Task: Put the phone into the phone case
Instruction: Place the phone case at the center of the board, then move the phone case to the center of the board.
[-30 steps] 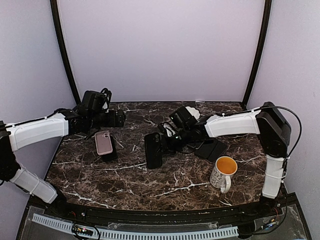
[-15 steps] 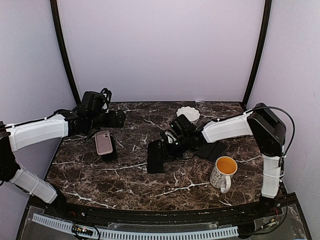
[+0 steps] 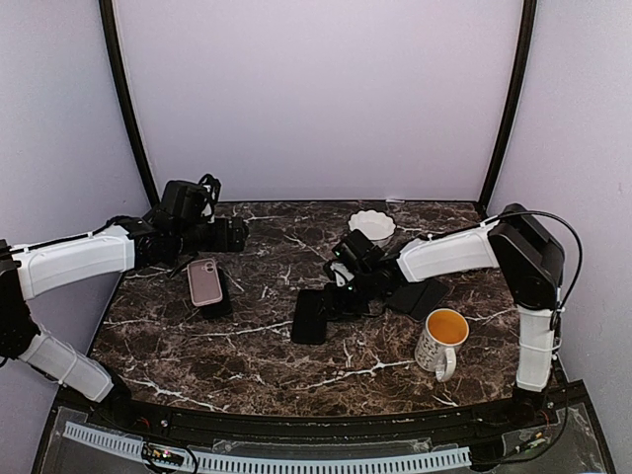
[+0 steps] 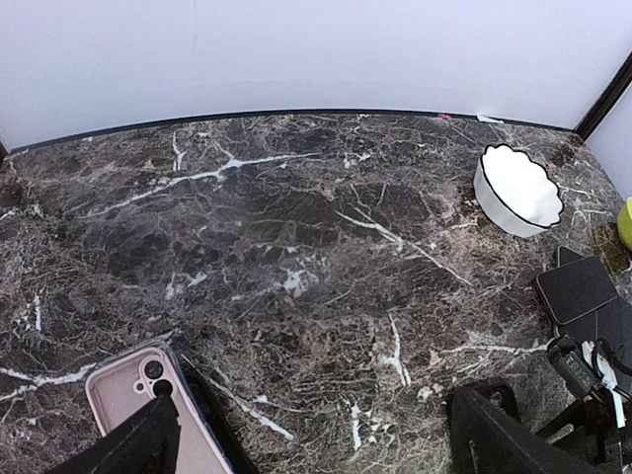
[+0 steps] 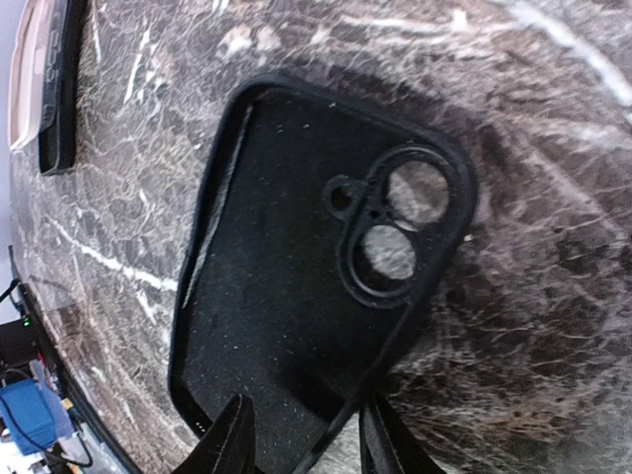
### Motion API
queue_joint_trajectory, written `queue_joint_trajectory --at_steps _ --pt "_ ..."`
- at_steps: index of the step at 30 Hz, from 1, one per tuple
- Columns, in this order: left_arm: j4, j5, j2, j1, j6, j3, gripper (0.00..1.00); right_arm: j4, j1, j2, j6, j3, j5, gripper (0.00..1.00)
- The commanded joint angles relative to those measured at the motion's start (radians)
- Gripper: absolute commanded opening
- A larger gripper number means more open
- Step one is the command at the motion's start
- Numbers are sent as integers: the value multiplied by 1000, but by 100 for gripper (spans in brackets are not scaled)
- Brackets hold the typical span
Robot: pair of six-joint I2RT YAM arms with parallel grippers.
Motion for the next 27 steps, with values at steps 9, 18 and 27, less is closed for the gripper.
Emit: queue_joint_trajectory --at_steps 9,18,27 --pt "17 42 18 5 2 -10 97 -115 7 46 -71 70 147 38" --pt "21 49 24 5 3 -13 96 -108 7 85 -91 115 141 33" --pt "21 60 27 5 1 -12 96 -83 7 80 -97 123 117 33"
